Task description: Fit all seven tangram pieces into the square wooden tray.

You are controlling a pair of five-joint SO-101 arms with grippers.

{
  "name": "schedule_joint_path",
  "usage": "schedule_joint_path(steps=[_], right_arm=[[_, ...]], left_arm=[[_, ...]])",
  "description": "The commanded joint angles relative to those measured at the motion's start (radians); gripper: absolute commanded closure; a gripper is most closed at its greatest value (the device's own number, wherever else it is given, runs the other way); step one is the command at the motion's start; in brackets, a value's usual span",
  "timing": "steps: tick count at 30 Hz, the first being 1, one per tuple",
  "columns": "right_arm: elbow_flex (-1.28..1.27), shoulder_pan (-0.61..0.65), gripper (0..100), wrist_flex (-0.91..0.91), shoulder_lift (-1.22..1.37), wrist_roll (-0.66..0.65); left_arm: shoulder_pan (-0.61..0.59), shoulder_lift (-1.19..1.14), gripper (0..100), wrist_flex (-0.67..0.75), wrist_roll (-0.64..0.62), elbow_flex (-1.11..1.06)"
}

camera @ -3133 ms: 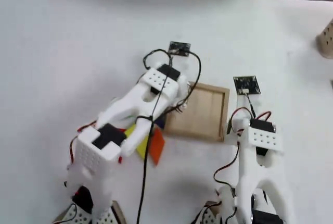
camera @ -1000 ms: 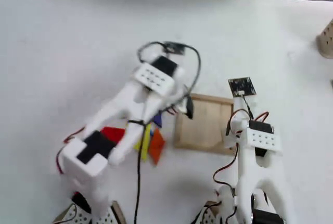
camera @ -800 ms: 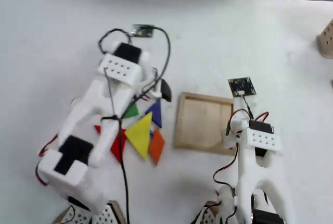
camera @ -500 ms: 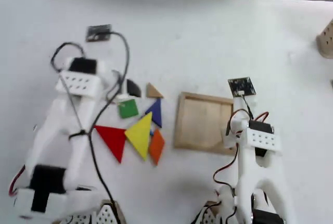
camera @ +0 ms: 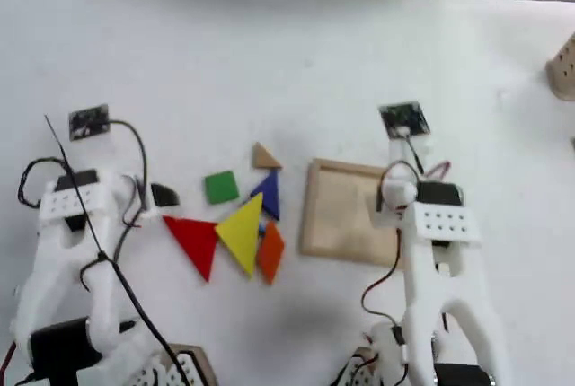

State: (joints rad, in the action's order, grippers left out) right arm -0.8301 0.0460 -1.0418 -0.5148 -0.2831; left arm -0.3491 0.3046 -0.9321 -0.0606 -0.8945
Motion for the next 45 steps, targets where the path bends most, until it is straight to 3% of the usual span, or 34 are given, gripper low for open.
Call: schedule_joint_path(steps=[1,6,12,17,29,39,45], right_arm=[[0.147,0.176,95.3,-0.064,0.002,0.097],[0.192,0.395,95.3,-0.022,0.024,0.242],[0.19,0.467,95.3,0.2,0.248,0.327],[0.198,0.564,95.7,0.32,0.41,0.331],[0.235,0.733,95.4,0.311,0.437,0.328],[0.252,0.604,95.4,0.219,0.41,0.327],[0.278,0.596,95.4,0.245,0.542,0.327]], left_arm=[[-0.067,0.05,65,0.02,-0.028,0.046],[-0.14,0.05,65,0.026,-0.173,0.072],[-0.194,0.05,65,0.068,-0.201,0.072],[-0.196,0.05,65,0.069,-0.201,0.075],[-0.194,0.05,65,0.103,-0.201,0.068],[-0.194,0.05,65,0.103,-0.201,0.068],[-0.193,0.05,65,0.101,-0.201,0.068]])
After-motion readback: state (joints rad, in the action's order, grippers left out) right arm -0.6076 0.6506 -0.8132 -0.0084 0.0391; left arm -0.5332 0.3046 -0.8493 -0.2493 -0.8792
